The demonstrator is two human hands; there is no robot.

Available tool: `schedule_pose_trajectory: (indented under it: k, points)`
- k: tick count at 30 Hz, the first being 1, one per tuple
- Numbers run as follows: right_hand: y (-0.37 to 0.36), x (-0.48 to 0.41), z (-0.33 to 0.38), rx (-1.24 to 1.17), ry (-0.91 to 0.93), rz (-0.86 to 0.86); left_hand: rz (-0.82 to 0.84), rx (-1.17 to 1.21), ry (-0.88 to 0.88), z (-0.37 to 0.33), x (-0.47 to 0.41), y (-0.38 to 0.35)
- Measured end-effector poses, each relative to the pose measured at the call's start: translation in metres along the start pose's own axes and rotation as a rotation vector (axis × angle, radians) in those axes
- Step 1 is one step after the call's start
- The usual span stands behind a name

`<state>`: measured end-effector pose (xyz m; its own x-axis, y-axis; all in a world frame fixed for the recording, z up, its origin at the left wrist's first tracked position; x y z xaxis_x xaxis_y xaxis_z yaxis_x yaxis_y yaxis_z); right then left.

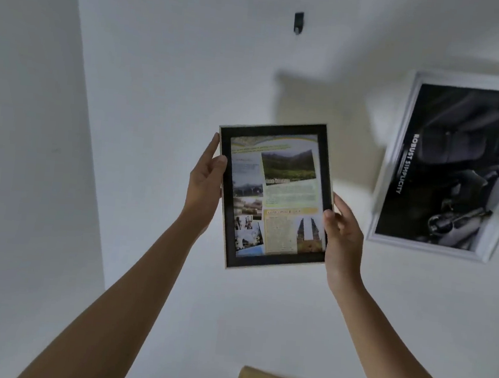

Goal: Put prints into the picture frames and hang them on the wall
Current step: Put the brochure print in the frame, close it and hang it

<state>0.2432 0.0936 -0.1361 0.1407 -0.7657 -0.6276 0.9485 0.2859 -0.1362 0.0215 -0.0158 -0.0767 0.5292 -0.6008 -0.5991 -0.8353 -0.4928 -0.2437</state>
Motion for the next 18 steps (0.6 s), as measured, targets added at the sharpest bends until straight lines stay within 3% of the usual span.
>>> schedule_pose_trajectory:
  k: [5, 10, 18]
  points:
    - [-0.021, -0.051, 0.050, -0.025, 0.198, -0.147, 0.115, 0.037, -0.107, -0.034, -0.057, -0.013]
    - [-0.033, -0.103, 0.082, -0.099, 0.260, -0.300, 0.276, -0.015, -0.202, -0.062, -0.100, -0.040]
    - [-0.046, -0.167, 0.110, 0.037, 0.316, -0.270, 0.299, -0.014, -0.283, -0.078, -0.164, -0.051]
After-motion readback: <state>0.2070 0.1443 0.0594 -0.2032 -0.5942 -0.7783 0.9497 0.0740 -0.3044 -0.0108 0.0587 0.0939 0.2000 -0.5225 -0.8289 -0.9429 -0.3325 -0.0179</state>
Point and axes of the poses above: each hand's wrist, its own x-axis away from the middle knuckle, its own y-axis out of the back of the hand, z = x × y, the point moved 9 cm from there along -x, towards the middle knuckle, and after that the axes turned 4 degrees about x, right-handed, at the moved point
